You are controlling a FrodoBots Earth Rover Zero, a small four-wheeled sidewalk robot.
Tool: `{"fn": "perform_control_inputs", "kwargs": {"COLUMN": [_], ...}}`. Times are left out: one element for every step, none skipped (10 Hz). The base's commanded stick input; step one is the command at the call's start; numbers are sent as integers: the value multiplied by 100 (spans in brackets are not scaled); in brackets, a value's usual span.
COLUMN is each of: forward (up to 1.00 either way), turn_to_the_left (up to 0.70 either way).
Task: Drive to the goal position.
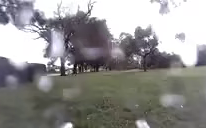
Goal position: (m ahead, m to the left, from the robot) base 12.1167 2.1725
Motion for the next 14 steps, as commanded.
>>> {"fn": "perform_control_inputs", "kwargs": {"forward": [100,100,100,100,100,100,100,100,100,100,100,100,100,100], "turn_to_the_left": [1,1,1,1,1,1,1,1,1,1,1,1,1,1]}}
